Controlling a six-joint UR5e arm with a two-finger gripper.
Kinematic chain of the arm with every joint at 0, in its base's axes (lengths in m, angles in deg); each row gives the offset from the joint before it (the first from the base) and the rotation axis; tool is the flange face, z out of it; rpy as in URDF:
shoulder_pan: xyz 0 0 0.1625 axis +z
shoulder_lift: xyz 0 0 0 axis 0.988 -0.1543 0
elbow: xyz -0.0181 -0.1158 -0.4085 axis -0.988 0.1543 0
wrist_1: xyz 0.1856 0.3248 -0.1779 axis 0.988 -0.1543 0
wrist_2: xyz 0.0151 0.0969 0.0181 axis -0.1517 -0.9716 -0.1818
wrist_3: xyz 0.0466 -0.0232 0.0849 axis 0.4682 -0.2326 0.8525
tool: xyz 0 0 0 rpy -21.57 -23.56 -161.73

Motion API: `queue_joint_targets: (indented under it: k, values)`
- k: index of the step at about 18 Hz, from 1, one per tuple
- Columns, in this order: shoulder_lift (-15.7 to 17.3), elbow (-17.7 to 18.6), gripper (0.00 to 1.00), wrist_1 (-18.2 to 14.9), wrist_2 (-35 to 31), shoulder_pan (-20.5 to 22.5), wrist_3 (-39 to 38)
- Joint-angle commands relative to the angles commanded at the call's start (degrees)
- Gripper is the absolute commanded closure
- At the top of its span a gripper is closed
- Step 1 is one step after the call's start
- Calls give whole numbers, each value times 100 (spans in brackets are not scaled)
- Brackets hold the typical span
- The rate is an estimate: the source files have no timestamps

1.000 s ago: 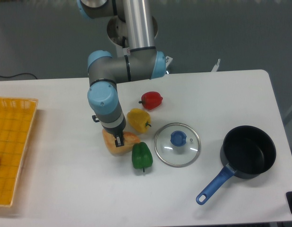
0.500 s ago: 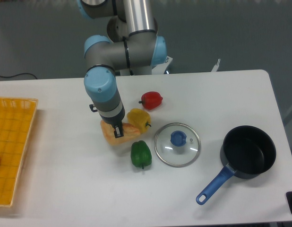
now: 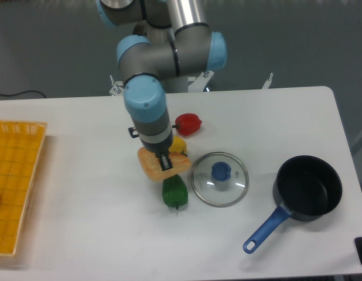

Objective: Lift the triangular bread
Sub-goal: 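Lift the grasped bread up off the table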

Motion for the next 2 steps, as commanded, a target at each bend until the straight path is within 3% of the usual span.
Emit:
queue_joint_targets:
  k: [2]
  values:
    - [18,-52,100,-1,0,88,9]
